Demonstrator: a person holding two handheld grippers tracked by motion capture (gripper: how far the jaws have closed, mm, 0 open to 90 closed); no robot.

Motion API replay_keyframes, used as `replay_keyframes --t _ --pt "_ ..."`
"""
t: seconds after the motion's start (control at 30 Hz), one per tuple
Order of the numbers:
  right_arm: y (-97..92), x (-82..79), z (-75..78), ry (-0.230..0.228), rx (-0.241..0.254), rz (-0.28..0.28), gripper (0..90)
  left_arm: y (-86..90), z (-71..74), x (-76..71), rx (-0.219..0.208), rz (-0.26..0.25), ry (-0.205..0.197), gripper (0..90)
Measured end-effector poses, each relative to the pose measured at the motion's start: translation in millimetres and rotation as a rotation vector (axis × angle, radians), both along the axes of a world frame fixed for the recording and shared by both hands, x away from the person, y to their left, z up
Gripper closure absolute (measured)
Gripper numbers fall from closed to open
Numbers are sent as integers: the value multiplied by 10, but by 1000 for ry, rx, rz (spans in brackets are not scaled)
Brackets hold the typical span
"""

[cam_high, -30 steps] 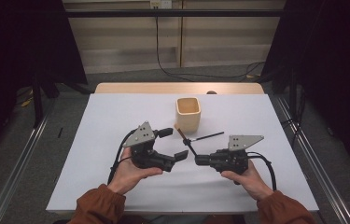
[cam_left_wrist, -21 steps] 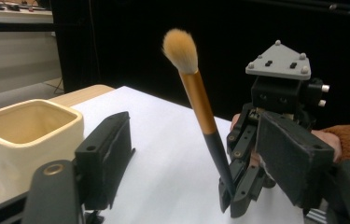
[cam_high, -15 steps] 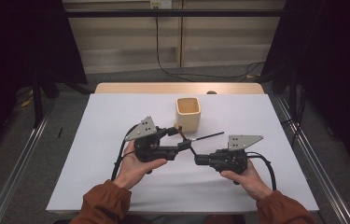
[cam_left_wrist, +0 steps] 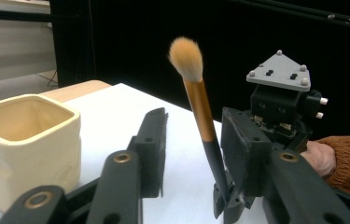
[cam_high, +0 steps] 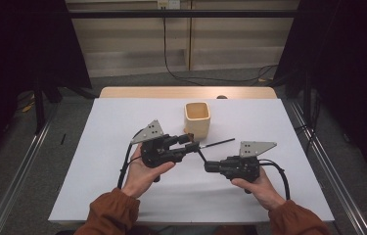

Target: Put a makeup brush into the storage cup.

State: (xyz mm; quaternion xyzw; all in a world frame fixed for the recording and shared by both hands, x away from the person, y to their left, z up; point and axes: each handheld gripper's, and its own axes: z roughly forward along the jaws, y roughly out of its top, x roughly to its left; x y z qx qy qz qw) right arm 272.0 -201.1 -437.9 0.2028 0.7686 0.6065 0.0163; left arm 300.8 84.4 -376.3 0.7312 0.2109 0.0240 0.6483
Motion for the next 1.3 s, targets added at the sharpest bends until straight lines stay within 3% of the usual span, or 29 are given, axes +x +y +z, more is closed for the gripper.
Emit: replay_keyframes --t 0.13,0.2,0.83,1.07,1.27,1.3 --pt "16 0 -12 3 -5 2 864 15 6 -2 -2 -26 7 774" --pt "22 1 -22 5 -9 9 864 12 4 -7 -1 -33 10 784" --pt "47 -41 -29 -35 -31 -9 841 -26 63 -87 -2 -101 1 839" --pt "43 -45 -20 -31 -34 -10 821 -32 95 -108 22 -110 -9 841" --pt "35 -47 -2 -33 -27 -13 769 -28 104 -104 24 -107 -11 842" --pt "27 -47 9 -33 -19 -14 715 -27 104 -103 26 -106 -13 842"
